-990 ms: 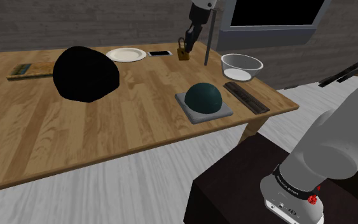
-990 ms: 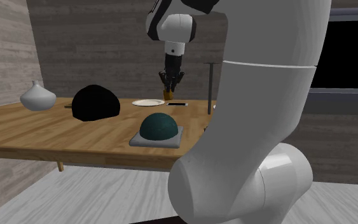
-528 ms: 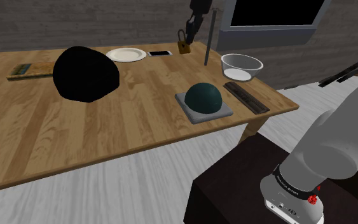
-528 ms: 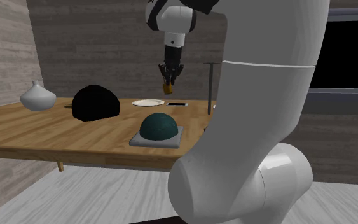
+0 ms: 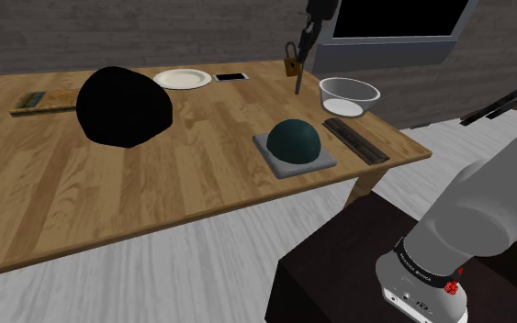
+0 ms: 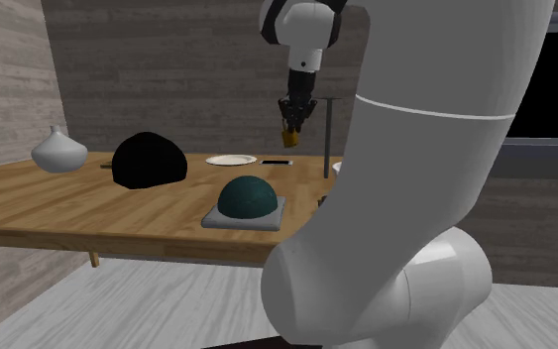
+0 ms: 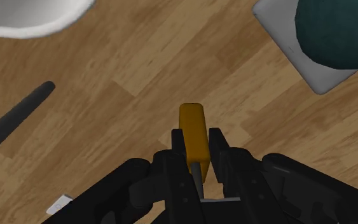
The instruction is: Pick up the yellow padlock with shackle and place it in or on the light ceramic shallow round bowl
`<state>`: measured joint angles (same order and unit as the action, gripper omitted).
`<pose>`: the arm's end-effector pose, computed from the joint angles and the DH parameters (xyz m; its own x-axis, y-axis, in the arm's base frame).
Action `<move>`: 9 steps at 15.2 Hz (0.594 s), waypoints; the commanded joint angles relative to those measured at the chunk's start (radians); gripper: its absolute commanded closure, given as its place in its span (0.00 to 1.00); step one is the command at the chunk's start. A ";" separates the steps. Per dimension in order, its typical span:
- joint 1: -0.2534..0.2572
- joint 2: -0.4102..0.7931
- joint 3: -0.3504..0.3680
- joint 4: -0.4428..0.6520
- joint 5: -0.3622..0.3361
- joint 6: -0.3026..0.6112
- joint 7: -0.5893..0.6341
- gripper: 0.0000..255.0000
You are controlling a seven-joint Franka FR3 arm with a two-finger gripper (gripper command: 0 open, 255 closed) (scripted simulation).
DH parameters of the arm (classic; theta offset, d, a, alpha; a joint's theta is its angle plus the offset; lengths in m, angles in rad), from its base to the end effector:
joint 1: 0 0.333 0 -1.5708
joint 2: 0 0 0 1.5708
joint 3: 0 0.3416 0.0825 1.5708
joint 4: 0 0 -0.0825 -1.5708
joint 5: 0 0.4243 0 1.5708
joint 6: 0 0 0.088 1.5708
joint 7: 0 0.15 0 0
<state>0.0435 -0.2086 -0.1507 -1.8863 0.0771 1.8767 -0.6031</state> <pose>0.5543 -0.0569 0.5906 0.8640 0.4526 0.2205 0.4596 -0.8879 0.0213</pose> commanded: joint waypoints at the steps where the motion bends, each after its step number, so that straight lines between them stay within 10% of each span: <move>1: -0.019 -0.010 -0.031 0.000 0.001 -0.015 -0.050 1.00; 9: -0.090 -0.042 -0.153 -0.014 0.000 -0.050 -0.239 1.00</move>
<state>-0.0390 -0.2390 -0.2921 -1.8909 0.0797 1.8304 -0.8226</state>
